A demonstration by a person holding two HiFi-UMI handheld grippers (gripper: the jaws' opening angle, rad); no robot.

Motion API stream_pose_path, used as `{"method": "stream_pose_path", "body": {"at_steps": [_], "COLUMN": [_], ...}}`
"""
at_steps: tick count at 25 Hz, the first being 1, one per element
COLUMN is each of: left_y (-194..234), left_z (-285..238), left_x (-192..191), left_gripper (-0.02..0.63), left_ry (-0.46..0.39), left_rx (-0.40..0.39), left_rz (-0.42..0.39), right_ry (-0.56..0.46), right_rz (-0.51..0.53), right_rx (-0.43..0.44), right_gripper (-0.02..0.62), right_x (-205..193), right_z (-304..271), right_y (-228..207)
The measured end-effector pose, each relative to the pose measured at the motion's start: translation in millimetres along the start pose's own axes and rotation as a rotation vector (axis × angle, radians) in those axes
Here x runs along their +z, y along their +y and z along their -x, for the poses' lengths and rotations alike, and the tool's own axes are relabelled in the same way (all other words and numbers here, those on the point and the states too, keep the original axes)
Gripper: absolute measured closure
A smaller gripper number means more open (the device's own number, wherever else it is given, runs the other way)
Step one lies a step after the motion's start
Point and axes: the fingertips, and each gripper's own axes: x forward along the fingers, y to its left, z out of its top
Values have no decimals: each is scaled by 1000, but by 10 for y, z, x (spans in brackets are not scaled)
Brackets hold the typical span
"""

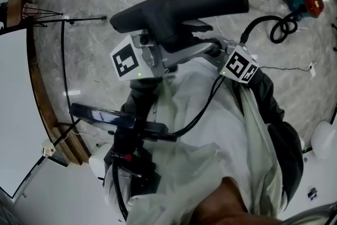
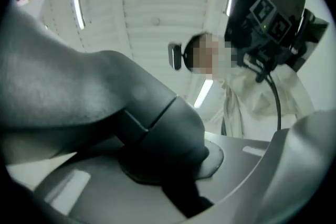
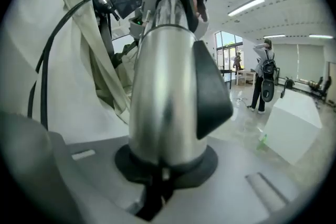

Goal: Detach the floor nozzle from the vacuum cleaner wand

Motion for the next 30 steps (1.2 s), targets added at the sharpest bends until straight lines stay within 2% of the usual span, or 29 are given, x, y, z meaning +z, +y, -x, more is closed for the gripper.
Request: {"method": "stream_pose_path", "body": {"at_steps": [2,3,4,7,9,11,15,20,25,30], "left_y": [173,258,336,544,668,761,778,684,629,530], "left_z": [182,264,321,418,496,603,844,1125,1385,1460], "left_x": [379,518,579,364,142,-30,-243,-402,-398,-385], "left_gripper": [532,532,532,532,532,532,532,531,531,531], "left_ry": [-180,-224,-217,-38,37,56,53,57,-5,-109], "left_rx": [42,65,98,249,340,404,476,548,595,573], "left_rz": [24,21,-4,-84,-60,-4,86,145,195,254], "right_ry": [-13,-18,-20,-20,-26,-43,-104,-119,-84,-81], "right_rz": [-38,-59,-79,-109,-89,-65,-52,-75,-35,-57], "right_rx": [-37,-74,-114,-191,-215,-245,-365,-511,-518,-542], "right_gripper": [552,553,552,552,552,551,552,551,551,551], "right_x": [-53,-65,-73,-89,-88,-60,92,314,408,234], "right_z": [76,96,102,99,123,184,391,490,227,207], "right_y": [-46,-89,-136,-261,-326,-403,-629,-823,-757,-623]}}
